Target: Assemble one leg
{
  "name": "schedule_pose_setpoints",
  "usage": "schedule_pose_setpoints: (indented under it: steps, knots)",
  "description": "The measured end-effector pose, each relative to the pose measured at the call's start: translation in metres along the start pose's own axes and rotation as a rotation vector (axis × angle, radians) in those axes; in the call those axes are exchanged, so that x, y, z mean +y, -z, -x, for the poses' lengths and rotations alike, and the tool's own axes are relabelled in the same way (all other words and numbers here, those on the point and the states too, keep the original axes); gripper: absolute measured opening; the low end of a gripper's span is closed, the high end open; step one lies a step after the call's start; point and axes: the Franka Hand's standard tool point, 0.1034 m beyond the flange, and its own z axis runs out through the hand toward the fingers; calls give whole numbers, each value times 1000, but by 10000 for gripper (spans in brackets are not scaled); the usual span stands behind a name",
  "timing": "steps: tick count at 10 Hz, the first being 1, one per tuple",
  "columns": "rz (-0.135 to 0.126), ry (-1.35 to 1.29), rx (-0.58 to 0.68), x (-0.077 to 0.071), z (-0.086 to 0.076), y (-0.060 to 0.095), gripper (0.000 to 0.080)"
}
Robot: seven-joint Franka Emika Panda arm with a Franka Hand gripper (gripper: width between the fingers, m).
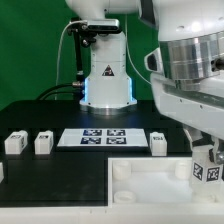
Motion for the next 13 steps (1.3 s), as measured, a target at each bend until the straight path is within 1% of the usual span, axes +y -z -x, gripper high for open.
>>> schedule_pose_setpoints:
  steps: [1,2,3,4,5,6,7,8,9,10,12,13]
  knots:
    - [-4,-71,-4,-1,1,0,294]
    - [-4,-69,-5,-1,1,0,294]
    - [-3,-27,-5,-1,2,-1,385]
    - [-2,27,-6,0,2,-2,572]
    - [14,117,-9,3,2,-5,572]
    - [32,232,-14,6,-1,-8,634]
    - [54,434,-4,7,-3,-8,634]
    - [55,599,-5,7,-6,-9,647]
    - [47,695,-14,8,-12,-9,647]
    - [47,748,-16,8,-11,-9,649]
    - [47,934,-20,8,-11,-10,649]
    - [67,1173,0,4,-10,-7,649]
